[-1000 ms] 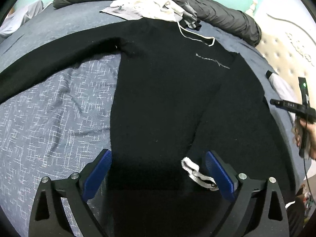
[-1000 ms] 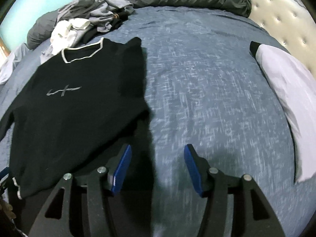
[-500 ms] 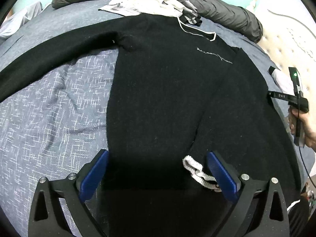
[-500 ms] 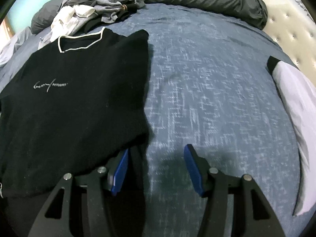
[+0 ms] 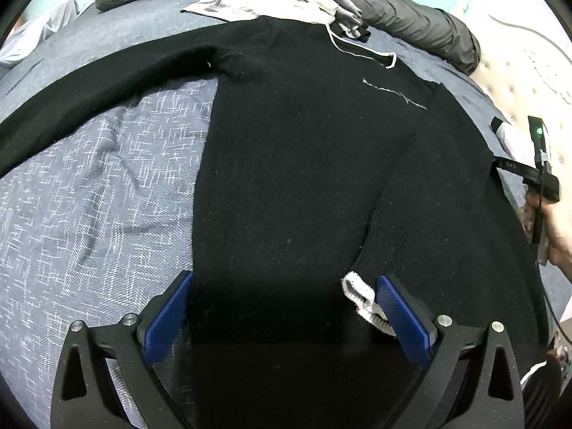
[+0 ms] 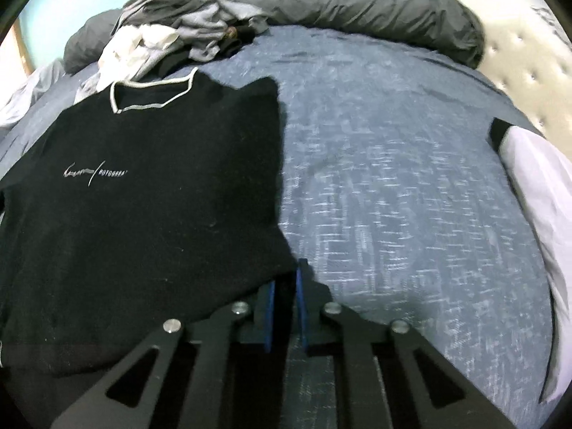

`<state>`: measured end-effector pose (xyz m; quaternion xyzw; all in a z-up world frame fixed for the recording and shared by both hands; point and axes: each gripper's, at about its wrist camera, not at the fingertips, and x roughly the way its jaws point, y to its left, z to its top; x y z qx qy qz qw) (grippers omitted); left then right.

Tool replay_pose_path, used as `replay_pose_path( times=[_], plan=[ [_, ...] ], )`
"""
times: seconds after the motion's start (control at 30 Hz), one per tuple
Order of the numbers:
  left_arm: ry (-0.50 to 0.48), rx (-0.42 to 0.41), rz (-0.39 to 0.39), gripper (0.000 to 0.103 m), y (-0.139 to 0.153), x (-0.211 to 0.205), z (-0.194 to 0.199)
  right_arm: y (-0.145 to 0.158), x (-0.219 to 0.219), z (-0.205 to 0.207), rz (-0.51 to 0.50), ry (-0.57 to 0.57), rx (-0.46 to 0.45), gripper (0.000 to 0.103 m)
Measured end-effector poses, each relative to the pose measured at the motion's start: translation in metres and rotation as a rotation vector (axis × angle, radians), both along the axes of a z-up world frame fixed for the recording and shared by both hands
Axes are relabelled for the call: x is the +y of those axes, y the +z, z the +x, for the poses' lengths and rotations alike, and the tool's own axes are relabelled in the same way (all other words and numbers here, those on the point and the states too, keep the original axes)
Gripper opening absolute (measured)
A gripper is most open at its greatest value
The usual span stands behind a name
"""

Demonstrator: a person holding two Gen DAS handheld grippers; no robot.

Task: Fold clothes

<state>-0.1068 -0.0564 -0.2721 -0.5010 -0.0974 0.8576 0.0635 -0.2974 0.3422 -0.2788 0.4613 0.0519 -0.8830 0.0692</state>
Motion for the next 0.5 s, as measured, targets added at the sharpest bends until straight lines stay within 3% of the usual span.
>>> replay_pose_path(
  times=[0.2, 0.33, 0.5],
  plan=[
    [0.007, 0.0, 0.015, 0.101, 0.003, -0.004, 0.0, -0.003, 0.005, -0.007, -0.014, -0.041, -0.041, 0.01],
    [0.013, 0.01, 0.043, 0.101, 0.012, -0.006, 0.0, 0.006, 0.014, -0.004, -0.056, -0.044, -0.067, 0.023],
    [0.002, 0.041, 0.08, 0.101, 0.029, -0.005, -0.001, 0.028, 0.027, 0.007, -0.1, -0.025, -0.07, 0.024]
  ],
)
